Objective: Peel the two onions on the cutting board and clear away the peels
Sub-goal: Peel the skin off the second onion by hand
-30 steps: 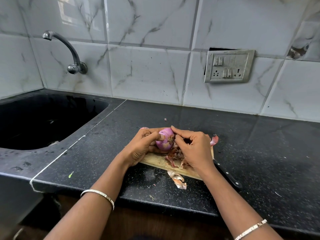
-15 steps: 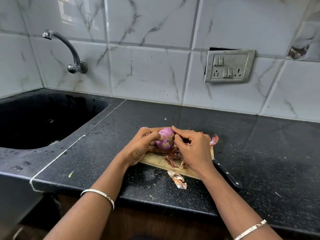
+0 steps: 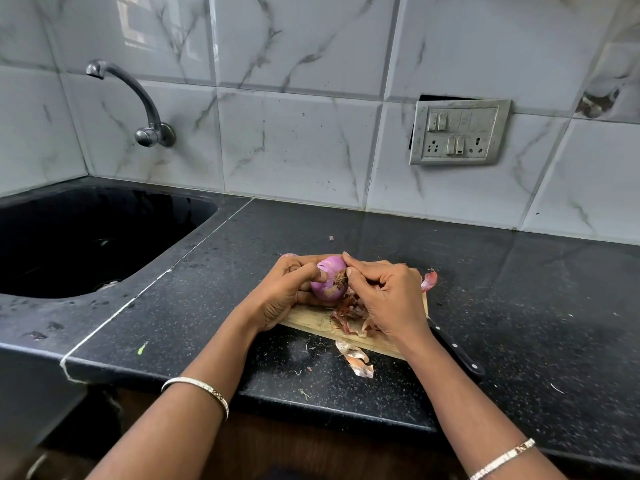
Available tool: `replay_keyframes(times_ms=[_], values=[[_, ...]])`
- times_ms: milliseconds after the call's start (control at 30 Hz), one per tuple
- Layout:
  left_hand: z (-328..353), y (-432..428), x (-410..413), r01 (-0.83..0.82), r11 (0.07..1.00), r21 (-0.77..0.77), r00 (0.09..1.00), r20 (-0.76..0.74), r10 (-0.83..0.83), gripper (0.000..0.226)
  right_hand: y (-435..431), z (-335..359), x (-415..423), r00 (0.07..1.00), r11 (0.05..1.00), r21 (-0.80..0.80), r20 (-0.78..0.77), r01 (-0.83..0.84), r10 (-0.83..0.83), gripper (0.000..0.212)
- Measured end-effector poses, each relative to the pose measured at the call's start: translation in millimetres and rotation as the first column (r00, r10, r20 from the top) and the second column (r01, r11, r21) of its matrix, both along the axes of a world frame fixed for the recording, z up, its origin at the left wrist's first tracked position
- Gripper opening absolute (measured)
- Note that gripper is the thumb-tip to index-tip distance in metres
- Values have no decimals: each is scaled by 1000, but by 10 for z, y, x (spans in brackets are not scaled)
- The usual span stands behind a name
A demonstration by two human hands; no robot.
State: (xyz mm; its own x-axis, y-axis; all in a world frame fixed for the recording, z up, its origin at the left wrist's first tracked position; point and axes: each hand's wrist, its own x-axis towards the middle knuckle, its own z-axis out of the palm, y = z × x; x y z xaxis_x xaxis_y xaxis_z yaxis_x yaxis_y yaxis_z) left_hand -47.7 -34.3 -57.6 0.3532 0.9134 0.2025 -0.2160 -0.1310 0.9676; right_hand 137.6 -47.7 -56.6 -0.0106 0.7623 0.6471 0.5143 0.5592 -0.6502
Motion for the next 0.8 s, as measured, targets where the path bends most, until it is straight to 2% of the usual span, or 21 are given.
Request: replay_keyframes(times_ms=[233, 433, 700, 800], values=[[-8, 4, -8, 16, 1000, -1, 1000, 21, -16, 37, 5, -17, -4, 999, 999, 15, 17, -30, 30, 27], [-22, 14, -6, 8, 1000, 16, 1000, -14, -8, 40, 38, -47, 22, 999, 999, 24, 32, -32, 32, 22], [-33, 27, -18, 27, 999, 23, 1000, 3, -27, 39, 25, -51, -3, 998, 998, 36, 31, -53, 52, 27], [-36, 37, -10, 17, 1000, 10, 1000, 7, -17, 39, 42, -56, 9, 999, 998, 45, 40, -38, 36, 22]])
